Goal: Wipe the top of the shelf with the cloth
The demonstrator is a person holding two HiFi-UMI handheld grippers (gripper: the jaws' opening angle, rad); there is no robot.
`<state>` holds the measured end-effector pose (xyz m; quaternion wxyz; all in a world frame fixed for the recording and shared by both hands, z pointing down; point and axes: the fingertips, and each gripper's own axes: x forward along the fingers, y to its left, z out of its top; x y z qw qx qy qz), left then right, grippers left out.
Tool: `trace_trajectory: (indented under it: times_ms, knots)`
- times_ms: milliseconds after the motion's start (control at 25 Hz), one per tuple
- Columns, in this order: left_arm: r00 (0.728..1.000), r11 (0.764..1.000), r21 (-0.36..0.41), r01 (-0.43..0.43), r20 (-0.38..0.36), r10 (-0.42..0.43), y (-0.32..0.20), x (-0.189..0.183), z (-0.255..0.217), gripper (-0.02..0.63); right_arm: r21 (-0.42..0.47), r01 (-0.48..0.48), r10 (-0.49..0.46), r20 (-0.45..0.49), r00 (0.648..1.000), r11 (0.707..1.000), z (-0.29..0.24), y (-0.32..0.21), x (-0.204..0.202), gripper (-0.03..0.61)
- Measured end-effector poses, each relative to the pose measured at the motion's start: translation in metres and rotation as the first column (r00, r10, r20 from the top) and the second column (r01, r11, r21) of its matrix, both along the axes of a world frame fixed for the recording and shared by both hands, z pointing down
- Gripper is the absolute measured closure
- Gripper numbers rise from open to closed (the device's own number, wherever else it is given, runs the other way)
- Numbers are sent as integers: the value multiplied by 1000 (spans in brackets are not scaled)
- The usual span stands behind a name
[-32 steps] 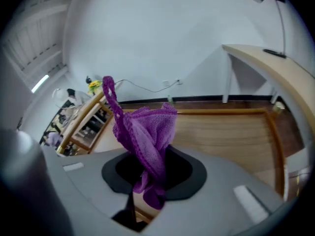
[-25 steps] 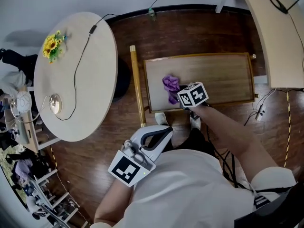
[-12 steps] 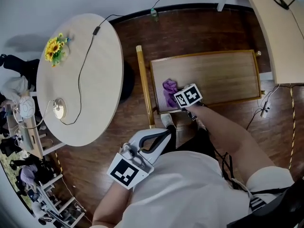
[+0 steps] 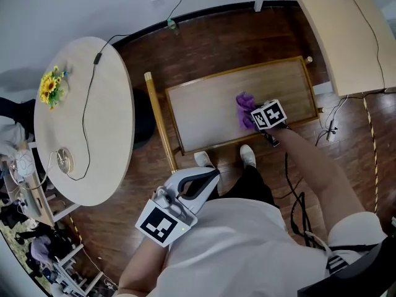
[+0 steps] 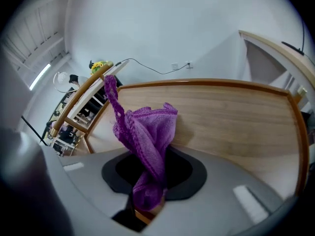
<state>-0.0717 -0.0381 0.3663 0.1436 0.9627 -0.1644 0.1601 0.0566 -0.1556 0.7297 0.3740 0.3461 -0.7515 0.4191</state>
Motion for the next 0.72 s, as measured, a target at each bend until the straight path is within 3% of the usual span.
trace_trajectory:
  times_ms: [200,440,600,720]
  knots:
    - [1000,1000,-8,-22,-13,21,3,26,-2,595,7,-108,108,-109,988,994,2,-3,108,479]
    - [999,999,1,-37,-7,37,8,50,-6,595,19,-267,265,-209,941,963,2,-5,226,479]
    - [1000,1000,-7,-21,5,21,13,55,-5,595,40,-266,267,-271,925,963,-1,-4,270,479]
    - [1000,1000,-3,0,3,0,12,54,-5,595,64,-273,280,-249,927,960,-11,-3,277,479]
